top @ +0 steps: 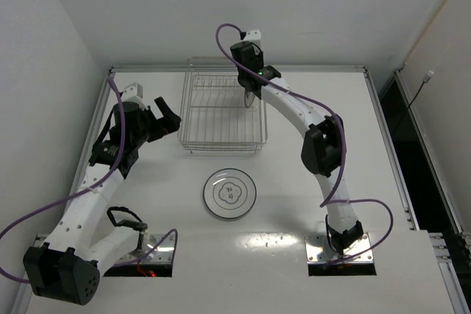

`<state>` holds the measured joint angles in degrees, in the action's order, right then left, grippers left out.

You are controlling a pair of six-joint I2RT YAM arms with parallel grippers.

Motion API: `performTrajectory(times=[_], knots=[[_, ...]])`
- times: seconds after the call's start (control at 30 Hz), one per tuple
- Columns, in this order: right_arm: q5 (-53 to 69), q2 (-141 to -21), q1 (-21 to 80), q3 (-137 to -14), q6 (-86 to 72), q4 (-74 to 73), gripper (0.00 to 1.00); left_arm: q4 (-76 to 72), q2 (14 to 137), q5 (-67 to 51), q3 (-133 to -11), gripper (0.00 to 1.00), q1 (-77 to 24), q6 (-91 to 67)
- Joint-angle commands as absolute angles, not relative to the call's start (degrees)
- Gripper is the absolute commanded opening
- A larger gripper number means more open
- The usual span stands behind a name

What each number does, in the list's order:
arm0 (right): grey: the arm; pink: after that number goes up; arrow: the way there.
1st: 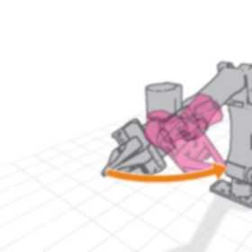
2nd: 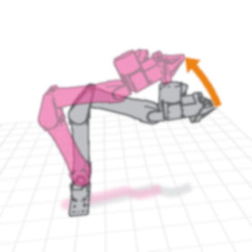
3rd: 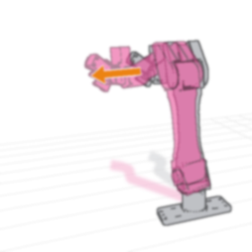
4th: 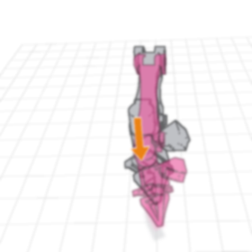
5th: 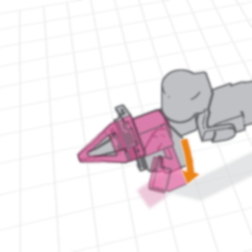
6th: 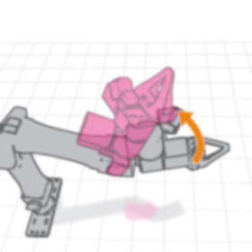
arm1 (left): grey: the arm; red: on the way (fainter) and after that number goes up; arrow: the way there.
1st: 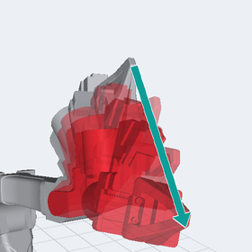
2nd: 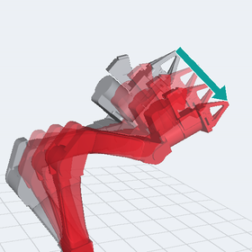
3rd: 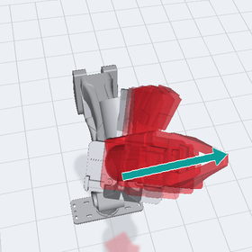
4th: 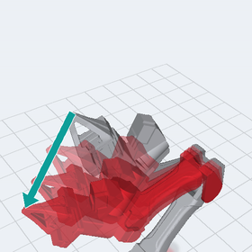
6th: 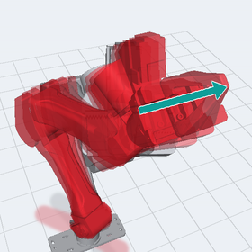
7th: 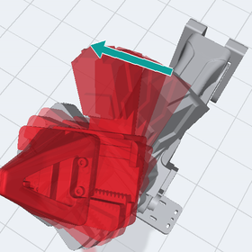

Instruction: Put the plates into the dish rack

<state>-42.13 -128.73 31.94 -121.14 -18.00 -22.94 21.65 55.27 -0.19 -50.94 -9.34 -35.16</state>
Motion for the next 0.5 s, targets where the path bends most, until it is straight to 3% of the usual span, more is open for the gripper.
performTrajectory(times=[0.0,0.3,0.47], knots=[[-43.6,-131.8,31.6,-125.6,-17.1,-21.4,0.00,20.8,54.2,0.0,-51.0,0.99,-9.6,-33.6],[-40.1,-133.7,32.2,-126.1,-18.1,-21.4,0.04,21.4,54.8,-1.1,-51.0,0.99,-10.1,-33.6],[-37.1,-133.2,31.6,-126.1,-18.1,-23.1,0.22,21.9,54.8,-1.1,-51.0,0.99,-10.1,-33.6]])
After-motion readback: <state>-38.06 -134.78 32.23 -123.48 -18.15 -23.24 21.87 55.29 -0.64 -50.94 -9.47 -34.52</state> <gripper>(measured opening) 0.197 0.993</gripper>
